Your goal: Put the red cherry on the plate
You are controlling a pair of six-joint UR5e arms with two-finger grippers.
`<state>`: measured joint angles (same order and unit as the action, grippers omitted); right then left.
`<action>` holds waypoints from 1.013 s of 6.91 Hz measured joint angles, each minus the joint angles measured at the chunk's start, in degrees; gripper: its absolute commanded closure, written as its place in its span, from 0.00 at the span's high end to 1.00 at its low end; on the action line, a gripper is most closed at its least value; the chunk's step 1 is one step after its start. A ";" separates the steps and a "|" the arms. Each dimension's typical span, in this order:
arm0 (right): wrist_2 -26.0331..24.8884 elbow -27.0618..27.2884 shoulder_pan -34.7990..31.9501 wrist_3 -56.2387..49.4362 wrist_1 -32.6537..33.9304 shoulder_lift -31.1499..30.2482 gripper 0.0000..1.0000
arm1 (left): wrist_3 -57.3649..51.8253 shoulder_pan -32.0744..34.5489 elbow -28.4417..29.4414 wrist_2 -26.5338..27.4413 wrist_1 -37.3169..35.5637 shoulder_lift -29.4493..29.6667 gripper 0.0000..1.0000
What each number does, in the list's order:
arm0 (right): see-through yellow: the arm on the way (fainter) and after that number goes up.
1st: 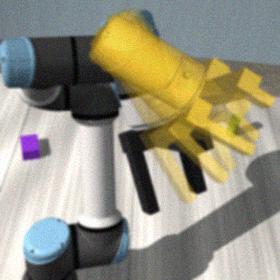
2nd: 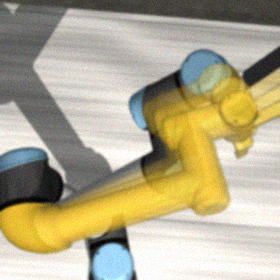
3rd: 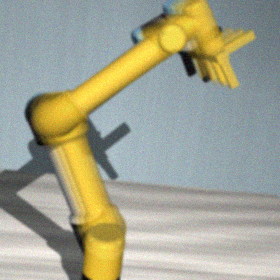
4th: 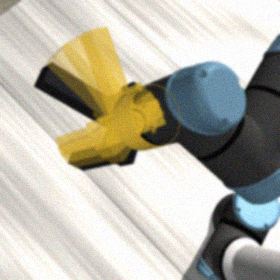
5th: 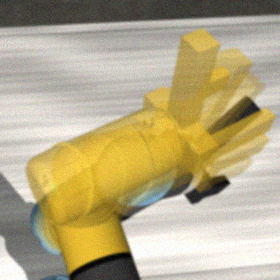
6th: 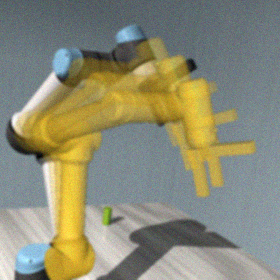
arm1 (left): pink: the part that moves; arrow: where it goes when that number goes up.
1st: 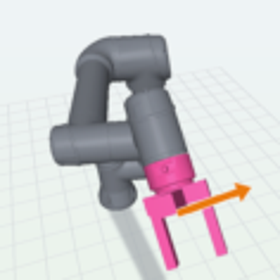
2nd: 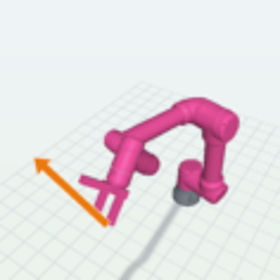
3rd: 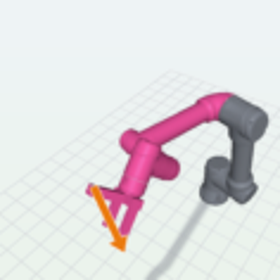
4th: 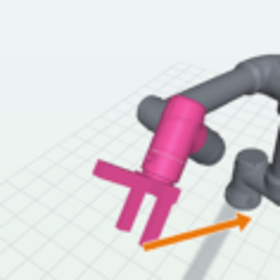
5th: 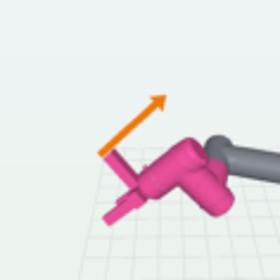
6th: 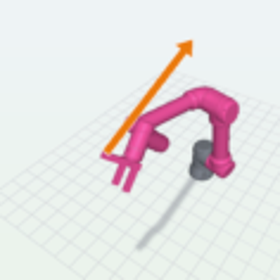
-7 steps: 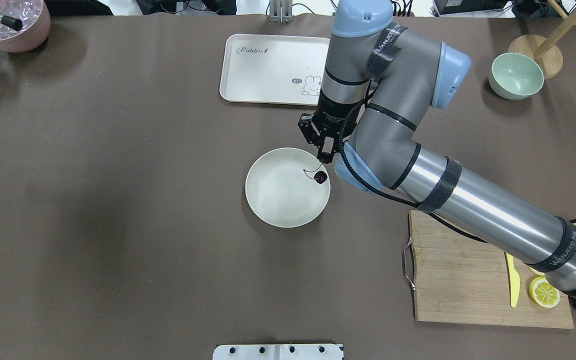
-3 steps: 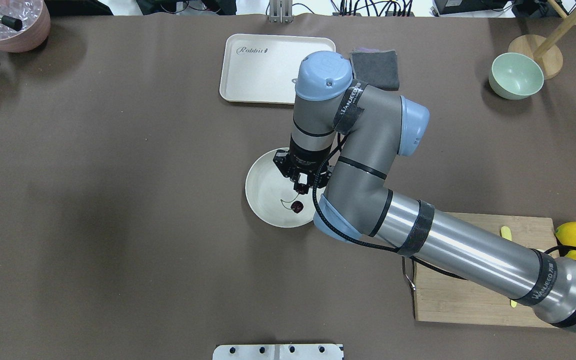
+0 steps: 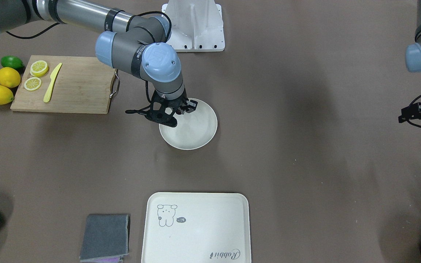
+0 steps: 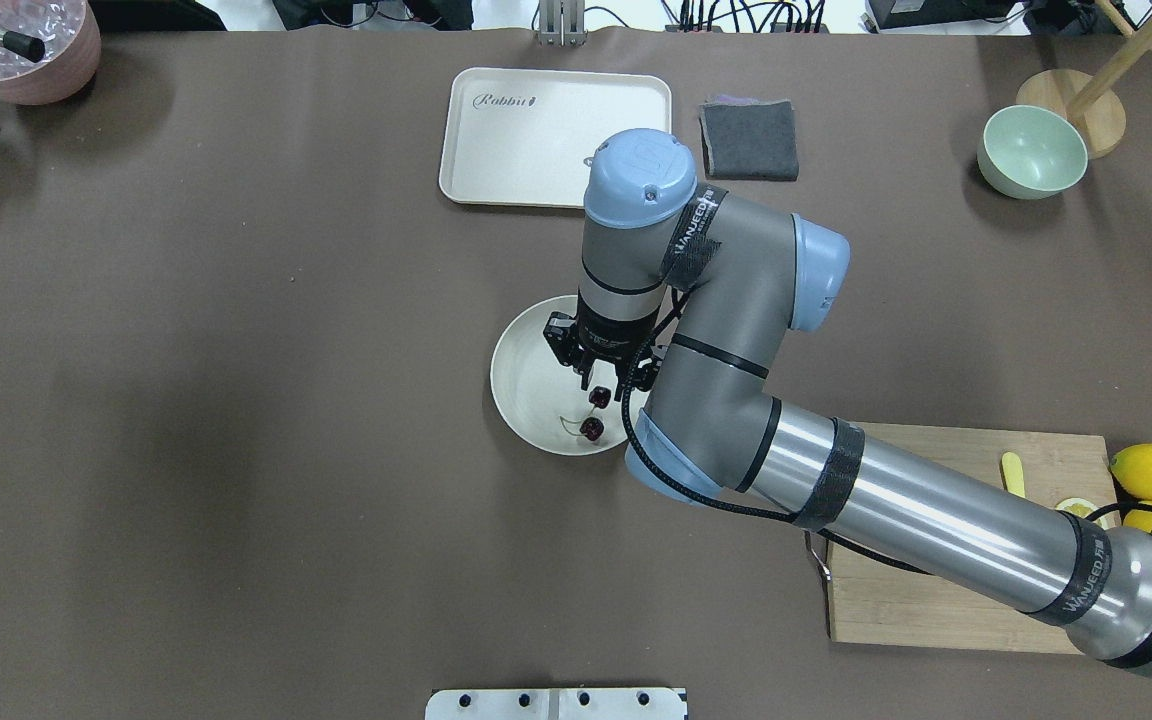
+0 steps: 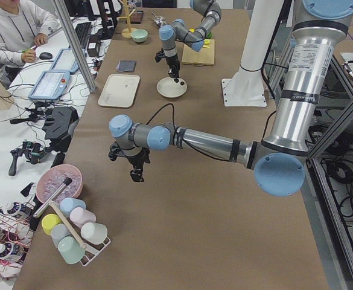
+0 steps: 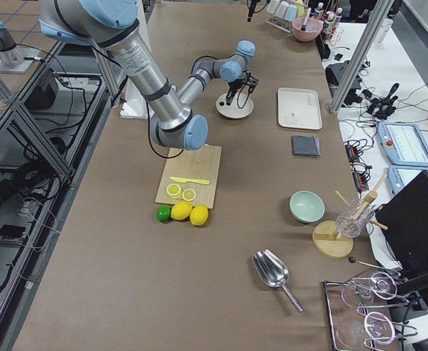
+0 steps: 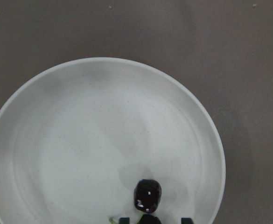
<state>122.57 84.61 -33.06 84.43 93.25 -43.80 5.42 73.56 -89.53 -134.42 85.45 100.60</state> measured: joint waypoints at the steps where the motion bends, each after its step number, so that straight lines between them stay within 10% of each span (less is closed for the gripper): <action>1: 0.04 0.20 -0.13 0.06 0.00 -0.32 1.00 | -0.01 0.00 0.05 0.02 -0.02 0.00 0.98; 7: 8.77 11.65 -16.86 -21.03 10.64 -13.87 1.00 | -0.06 -0.30 0.47 -0.05 0.03 0.09 0.98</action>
<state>131.34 96.26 -49.92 63.40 103.89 -57.67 5.36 73.26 -89.06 -134.47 85.48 100.69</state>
